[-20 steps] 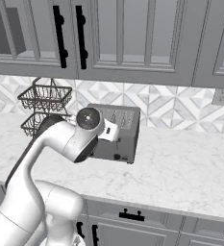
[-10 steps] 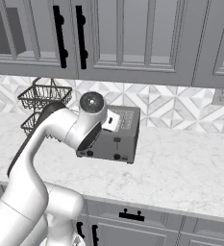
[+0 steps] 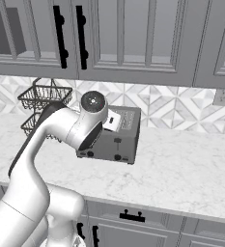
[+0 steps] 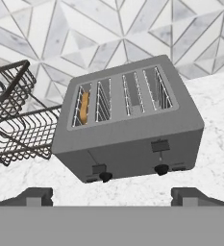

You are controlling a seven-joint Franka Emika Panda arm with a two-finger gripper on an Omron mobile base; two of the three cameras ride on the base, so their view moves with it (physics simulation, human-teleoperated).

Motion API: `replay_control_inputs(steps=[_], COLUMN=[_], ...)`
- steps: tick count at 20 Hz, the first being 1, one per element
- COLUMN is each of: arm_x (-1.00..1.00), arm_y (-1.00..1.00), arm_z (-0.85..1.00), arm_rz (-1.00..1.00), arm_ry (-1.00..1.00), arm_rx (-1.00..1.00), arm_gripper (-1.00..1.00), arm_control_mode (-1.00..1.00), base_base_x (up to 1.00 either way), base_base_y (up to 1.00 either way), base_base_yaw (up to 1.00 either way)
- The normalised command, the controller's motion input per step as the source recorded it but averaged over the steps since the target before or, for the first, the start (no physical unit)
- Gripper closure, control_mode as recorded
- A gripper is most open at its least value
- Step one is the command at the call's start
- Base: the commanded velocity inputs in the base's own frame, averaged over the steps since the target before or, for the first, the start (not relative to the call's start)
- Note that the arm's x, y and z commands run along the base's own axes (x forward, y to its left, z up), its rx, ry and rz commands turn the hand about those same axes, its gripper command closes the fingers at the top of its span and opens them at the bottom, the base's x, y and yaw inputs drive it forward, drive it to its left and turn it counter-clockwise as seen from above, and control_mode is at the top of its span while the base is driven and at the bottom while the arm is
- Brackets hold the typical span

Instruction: Start the toaster. Once the lever pops up, take the bread to the plate on the dining counter.

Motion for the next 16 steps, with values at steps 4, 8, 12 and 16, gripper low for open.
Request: replay_control_inputs(steps=[4,8,12,16], arm_x=[0.00,0.00,0.00,0.00], arm_y=[0.00,0.00,0.00,0.00], arm_z=[0.00,0.00,0.00,0.00], arm_rz=[0.00,0.00,0.00,0.00], arm_ry=[0.00,0.00,0.00,0.00], arm_rx=[0.00,0.00,0.00,0.00], arm_gripper=[-1.00,-1.00,-1.00,-1.00], arm_control_mode=[-1.00,-1.00,-1.00,-1.00], base_base_x=[0.00,0.00,0.00,0.00], base_base_y=[0.00,0.00,0.00,0.00], base_base_yaw=[0.00,0.00,0.00,0.00])
